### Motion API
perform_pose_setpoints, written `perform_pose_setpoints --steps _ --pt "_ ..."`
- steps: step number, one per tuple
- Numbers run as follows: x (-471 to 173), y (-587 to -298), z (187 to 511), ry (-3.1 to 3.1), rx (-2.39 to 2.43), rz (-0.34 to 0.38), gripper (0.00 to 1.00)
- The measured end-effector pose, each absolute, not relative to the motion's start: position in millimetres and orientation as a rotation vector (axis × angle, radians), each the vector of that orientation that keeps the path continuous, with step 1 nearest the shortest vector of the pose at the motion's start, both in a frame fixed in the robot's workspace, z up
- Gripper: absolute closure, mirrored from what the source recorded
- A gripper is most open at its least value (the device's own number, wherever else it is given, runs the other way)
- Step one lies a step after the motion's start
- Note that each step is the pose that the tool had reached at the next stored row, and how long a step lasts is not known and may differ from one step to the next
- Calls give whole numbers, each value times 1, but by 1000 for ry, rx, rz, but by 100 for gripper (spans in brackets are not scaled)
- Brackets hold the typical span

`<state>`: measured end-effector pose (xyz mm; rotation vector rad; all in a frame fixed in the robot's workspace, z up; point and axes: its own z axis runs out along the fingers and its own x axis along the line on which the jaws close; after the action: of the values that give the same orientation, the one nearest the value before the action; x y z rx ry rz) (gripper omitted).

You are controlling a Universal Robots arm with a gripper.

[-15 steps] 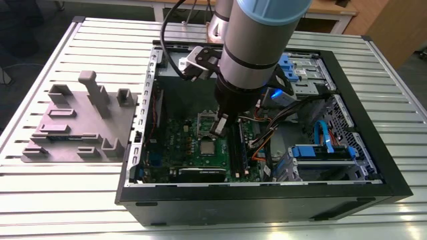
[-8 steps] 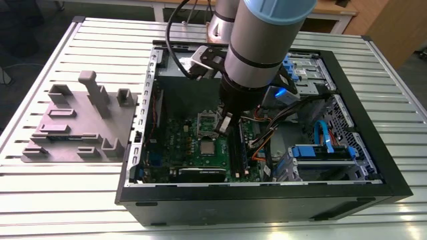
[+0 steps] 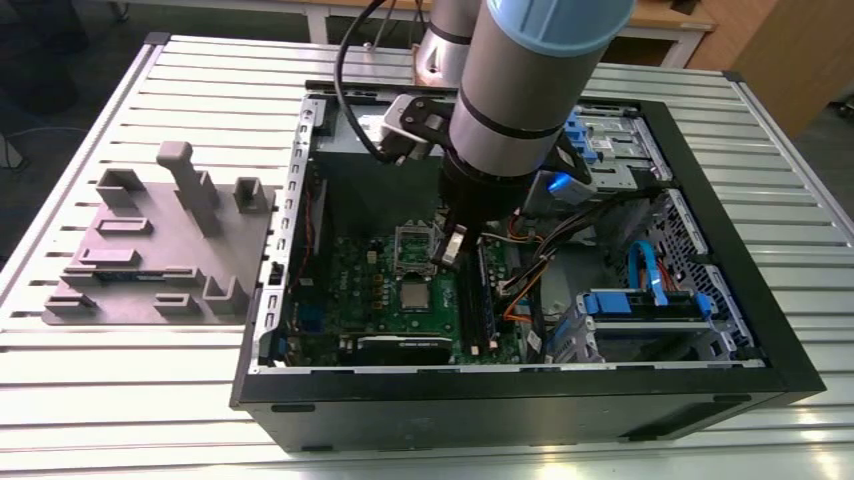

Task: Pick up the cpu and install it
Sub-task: 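Close the cpu cover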

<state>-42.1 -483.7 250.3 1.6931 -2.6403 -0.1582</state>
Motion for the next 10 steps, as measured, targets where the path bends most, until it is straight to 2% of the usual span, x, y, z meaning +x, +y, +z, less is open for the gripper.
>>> perform_pose_setpoints --steps 10 --pt "-41 -475 242 -2577 1785 -161 89"
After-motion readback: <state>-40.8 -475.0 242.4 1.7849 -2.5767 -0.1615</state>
